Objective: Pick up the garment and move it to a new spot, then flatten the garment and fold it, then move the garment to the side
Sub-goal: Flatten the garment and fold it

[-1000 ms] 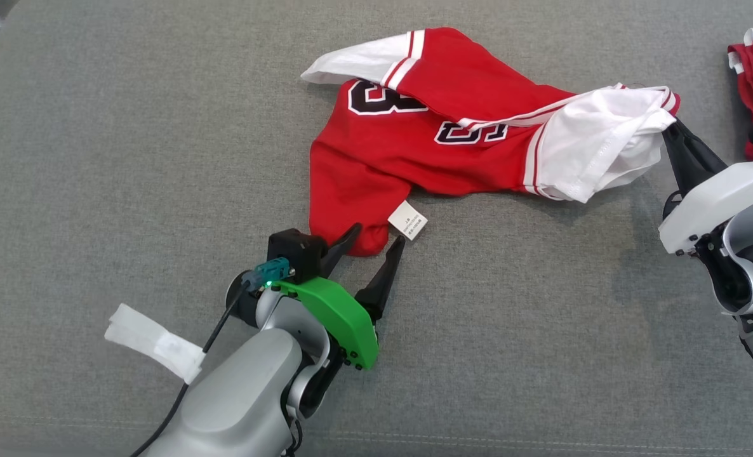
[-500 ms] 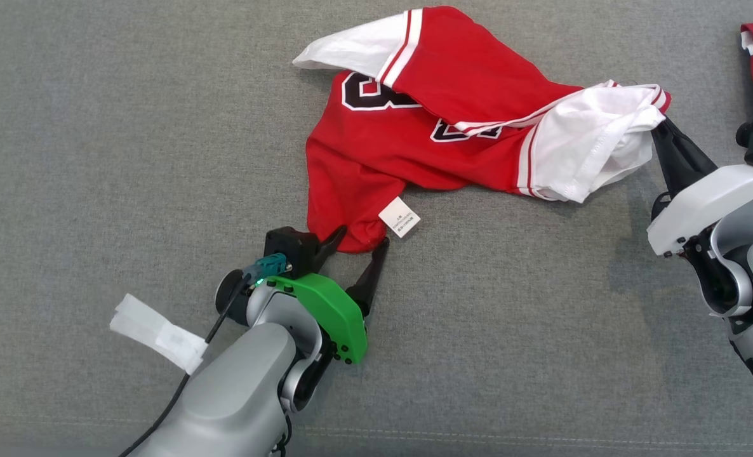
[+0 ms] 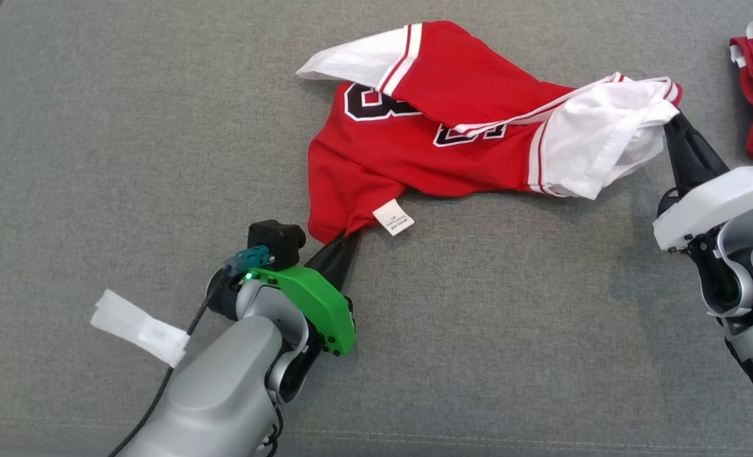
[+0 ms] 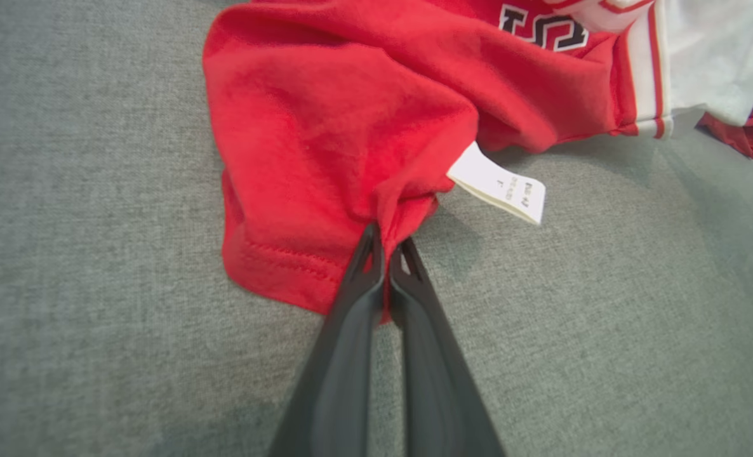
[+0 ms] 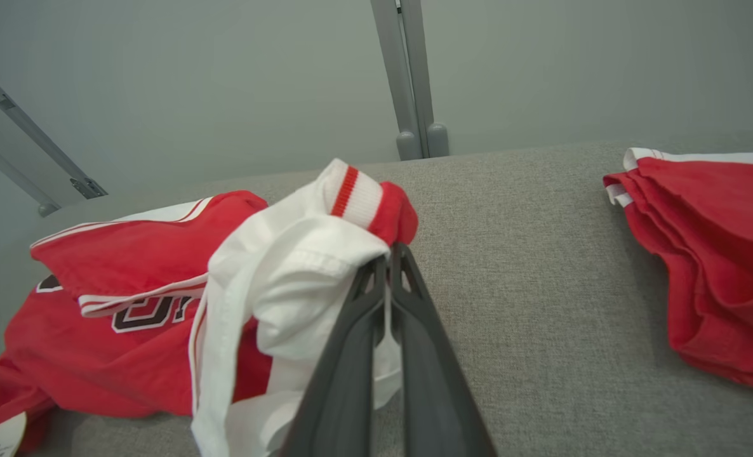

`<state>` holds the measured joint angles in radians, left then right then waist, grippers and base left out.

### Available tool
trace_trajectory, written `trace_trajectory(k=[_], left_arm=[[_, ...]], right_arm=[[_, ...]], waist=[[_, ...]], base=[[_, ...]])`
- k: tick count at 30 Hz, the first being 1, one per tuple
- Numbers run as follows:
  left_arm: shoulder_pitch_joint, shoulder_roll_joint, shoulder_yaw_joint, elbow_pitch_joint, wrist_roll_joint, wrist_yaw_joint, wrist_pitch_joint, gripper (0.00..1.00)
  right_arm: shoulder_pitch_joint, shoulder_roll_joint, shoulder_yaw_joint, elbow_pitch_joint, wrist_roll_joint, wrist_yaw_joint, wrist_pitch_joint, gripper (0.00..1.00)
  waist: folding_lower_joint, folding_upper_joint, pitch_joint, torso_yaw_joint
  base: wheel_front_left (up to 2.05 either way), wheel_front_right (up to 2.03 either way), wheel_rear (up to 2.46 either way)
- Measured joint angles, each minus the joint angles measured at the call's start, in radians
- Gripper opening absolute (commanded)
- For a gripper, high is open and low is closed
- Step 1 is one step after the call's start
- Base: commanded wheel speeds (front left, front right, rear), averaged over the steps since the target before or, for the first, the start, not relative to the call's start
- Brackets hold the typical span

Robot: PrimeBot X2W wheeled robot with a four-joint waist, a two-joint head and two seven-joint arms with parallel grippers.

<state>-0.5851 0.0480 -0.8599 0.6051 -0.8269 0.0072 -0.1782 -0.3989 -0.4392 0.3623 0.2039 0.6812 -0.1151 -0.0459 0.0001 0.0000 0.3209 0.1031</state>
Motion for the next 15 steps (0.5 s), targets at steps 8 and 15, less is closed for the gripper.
trace_trajectory(k=[8,15], left_arm=[[0.019,0.104,0.082,-0.122,-0.103,-0.062,0.005,0.00],[0.059,0.191,0.122,-0.359,-0.194,-0.110,0.041,0.00]], right_arm=[[0.174,0.050,-0.042,-0.003,0.102,0.000,-0.036,0.00],[0.312,0.150,-0.023,-0.101,0.255,0.086,-0.042,0.00]], waist=[[0.0000,0.0000,-0.041,0.014],[0.0000,0.0000,-0.092,0.028]], base=[[0.00,0.00,0.00],[0.00,0.00,0.00]])
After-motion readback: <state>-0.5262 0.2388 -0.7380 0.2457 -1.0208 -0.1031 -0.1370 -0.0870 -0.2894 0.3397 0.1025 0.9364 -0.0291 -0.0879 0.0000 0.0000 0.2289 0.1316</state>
